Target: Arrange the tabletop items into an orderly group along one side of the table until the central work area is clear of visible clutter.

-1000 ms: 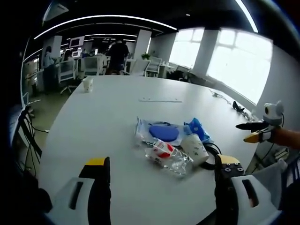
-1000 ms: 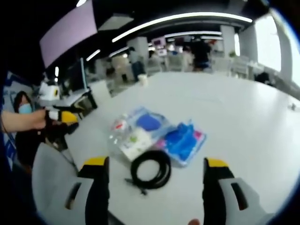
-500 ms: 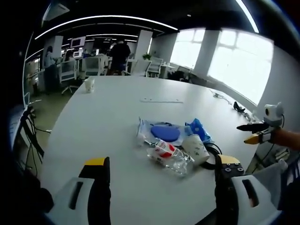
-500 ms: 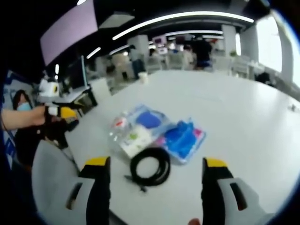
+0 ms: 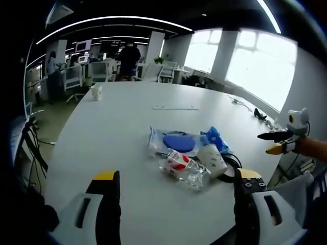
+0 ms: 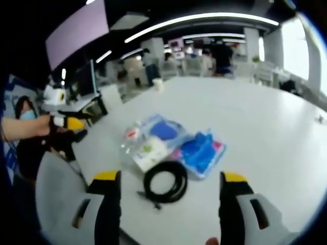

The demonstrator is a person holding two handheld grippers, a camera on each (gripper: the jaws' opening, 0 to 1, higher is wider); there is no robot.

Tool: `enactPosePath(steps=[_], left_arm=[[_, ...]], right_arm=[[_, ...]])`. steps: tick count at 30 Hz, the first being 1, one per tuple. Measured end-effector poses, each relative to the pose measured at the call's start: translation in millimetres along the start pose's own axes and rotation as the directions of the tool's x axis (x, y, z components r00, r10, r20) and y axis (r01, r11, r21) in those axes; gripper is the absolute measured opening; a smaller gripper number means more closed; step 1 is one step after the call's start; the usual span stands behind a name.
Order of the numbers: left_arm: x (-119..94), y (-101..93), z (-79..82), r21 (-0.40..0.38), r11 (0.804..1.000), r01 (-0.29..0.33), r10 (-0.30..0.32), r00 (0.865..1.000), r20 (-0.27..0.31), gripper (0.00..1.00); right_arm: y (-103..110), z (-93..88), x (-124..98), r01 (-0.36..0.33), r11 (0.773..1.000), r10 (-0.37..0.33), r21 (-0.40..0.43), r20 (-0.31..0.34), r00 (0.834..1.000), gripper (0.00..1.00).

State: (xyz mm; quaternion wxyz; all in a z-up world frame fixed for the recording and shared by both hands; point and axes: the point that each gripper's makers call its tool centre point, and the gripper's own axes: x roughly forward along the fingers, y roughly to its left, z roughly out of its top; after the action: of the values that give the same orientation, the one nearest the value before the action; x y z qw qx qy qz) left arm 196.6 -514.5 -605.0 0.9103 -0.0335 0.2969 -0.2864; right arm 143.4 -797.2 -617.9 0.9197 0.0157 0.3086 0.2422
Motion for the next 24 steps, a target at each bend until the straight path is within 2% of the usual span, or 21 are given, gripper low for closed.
enactPosePath(steps=[10, 24], left_arm=[[7.8, 3.9, -6.2, 0.000, 1.000, 0.001, -0.001, 1.000, -0.030, 0.91], [27.1, 9.2, -1.1, -0.009, 1.000, 0.007, -0.008, 0.999, -0.054, 0.90]], right_arm=[[7.8, 4.3, 13.2, -0.019, 1.000, 0.019, -0.008, -0.006, 1.000, 0.76], [22.1, 14.3, 40.4, -0.058, 0.998, 0.057, -0.010, -0.010, 0.998, 0.75]])
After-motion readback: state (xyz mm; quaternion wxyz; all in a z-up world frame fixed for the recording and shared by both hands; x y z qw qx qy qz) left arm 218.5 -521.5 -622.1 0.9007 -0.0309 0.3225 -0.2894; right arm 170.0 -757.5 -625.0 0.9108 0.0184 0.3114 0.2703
